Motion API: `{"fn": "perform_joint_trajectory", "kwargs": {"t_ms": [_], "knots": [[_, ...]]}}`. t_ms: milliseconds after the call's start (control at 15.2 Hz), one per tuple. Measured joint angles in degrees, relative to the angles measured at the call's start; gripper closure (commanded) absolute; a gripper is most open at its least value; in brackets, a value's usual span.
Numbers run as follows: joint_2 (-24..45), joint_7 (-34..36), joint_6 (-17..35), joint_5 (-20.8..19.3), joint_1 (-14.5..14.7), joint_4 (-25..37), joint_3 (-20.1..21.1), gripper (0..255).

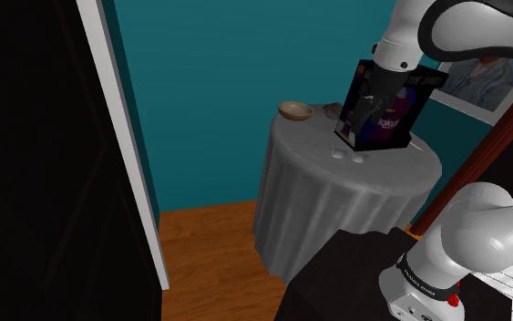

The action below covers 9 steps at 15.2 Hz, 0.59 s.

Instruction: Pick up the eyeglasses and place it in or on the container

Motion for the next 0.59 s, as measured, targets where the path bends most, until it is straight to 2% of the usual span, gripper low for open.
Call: {"fn": "perform_joint_trajectory", "kwargs": {"t_ms": [198,594], "knots": [[-0.51,-3.97,1.41,-1.16,0.57,-1.71,-2.21,0],[0.94,-23.26,10.62,-6.76,3.15,-8.59,-12.84,0]]}}
